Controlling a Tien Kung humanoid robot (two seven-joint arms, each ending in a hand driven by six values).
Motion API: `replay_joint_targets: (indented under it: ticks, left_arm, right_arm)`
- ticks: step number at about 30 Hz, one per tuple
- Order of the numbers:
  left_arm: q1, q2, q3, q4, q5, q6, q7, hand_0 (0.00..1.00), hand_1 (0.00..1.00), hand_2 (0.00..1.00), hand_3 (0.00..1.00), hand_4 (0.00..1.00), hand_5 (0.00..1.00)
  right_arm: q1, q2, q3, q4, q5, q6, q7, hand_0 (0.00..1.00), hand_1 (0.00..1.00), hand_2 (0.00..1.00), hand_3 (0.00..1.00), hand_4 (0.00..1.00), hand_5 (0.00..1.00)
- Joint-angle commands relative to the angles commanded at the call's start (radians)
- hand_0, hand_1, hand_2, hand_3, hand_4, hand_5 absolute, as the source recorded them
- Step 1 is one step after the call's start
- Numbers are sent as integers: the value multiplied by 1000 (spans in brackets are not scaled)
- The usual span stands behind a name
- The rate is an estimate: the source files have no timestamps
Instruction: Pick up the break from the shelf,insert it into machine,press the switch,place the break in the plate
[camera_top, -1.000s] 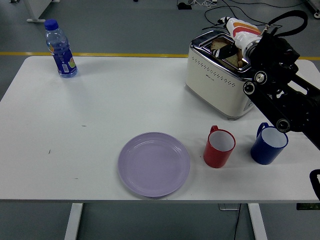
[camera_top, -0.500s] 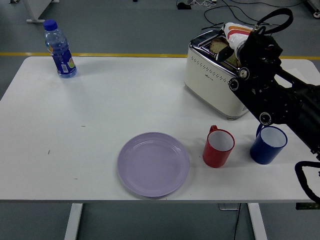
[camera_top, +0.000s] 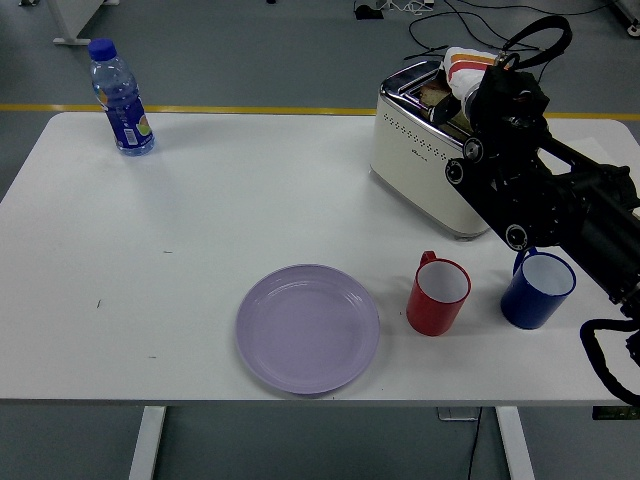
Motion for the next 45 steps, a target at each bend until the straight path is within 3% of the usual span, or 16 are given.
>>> replay_joint_targets:
  ticks: [1,6,7,19,24,29,39,42,45]
  left_arm:
    - [0,0,0,0,0,0,0,652,572,591,604,324,953]
    - [-3,1,2,0,-3,1,-1,652,572,591,604,324,953]
    - [-3,1,2,0,-4,1,-1,652,572,591,604,325,953]
    - [-2,2,0,0,-3,1,0,653,572,592,604,327,953]
    - [-2,3,0,0,-6,2,-1,653,572,592,604,327,953]
    - [-2,4,2,0,-9,2,-1,653,573,591,605,325,952]
    - [-2,7,3,0,-17,1,-2,653,572,591,604,324,951]
    - [-2,7,3,0,-17,1,-2,653,572,591,604,324,951]
    - [-1,7,-2,0,-13,1,-1,653,574,591,605,325,951]
  right_arm:
    - [0,0,0,-1,0,-1,0,302,324,399,479,617,130]
    - [3,-1,-6,-3,-14,-19,2,302,324,399,479,617,130]
    - [3,-1,-6,-4,-15,-21,2,272,330,393,463,510,2]
    - [0,-18,-14,3,-14,-23,12,329,330,389,457,467,2]
    - [-5,-46,-7,42,-9,-43,16,329,330,389,457,467,2]
    - [-7,-85,4,100,-6,-47,14,331,326,387,456,455,2]
    - [-30,-210,72,304,-16,-48,6,324,318,382,453,422,2]
    - [-32,-216,76,325,-16,-48,5,324,318,382,453,422,2]
    - [-51,-273,116,434,-19,-51,5,318,314,378,451,422,2]
